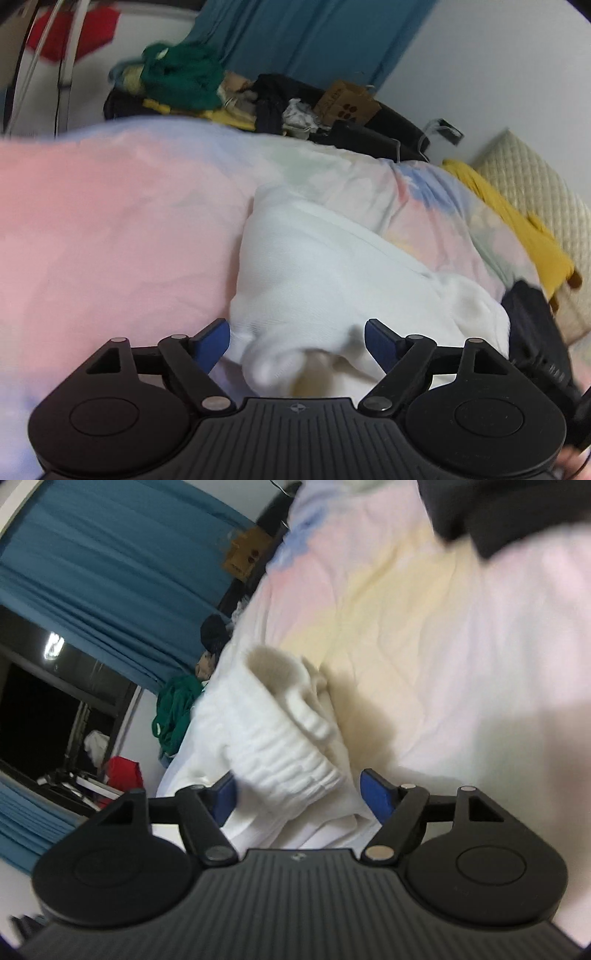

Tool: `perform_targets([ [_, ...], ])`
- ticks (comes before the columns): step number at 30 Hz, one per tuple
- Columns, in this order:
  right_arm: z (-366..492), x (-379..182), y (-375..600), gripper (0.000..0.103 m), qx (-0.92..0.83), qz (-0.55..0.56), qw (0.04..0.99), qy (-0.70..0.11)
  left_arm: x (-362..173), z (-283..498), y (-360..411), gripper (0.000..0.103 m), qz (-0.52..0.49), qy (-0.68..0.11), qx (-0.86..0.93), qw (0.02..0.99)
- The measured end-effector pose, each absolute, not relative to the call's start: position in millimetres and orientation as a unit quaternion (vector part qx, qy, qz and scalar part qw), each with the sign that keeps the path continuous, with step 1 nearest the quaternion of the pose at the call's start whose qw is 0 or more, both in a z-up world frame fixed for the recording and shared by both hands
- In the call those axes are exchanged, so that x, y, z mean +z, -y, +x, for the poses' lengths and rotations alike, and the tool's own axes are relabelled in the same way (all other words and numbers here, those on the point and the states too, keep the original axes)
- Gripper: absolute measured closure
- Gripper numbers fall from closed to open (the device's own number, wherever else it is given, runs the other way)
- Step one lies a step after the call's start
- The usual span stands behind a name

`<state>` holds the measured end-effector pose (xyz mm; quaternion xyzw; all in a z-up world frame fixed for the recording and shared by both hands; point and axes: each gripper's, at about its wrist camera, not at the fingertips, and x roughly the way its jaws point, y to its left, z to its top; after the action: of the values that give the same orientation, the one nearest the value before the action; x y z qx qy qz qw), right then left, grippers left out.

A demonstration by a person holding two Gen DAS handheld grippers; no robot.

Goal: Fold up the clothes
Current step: 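Release the folded sweatpants with both grippers and withdraw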

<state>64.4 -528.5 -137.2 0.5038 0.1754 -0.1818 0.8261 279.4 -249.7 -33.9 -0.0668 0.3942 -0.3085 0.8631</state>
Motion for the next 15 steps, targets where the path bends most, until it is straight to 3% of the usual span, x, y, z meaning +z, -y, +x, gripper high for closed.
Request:
perform_targets([
  [7, 14.4, -50.9, 488.4, 0.029, -0.175, 0.4, 0.885, -0.161, 47.1, 201.3, 224.3, 0.002, -0.02, -0.319, -0.325, 0.89],
  [11, -9.4, -7.6, 453.9, 0.028, -0.153, 0.33, 0.919, -0.155, 87.7, 145.9, 209.8, 0.0, 0.012, -0.275, -0.324, 0.905],
  [13, -20.5, 12.3, 436.5, 0.016, -0.139, 0.299, 0.932, -0.148, 107.9, 118.3, 202.5, 0.0, 0.028, -0.253, -0.324, 0.911],
  [15, -34.1, 29.1, 420.6, 0.018, -0.132, 0.271, 0.943, -0.144, 124.8, 81.4, 194.2, 0.0, 0.056, -0.22, -0.303, 0.926],
])
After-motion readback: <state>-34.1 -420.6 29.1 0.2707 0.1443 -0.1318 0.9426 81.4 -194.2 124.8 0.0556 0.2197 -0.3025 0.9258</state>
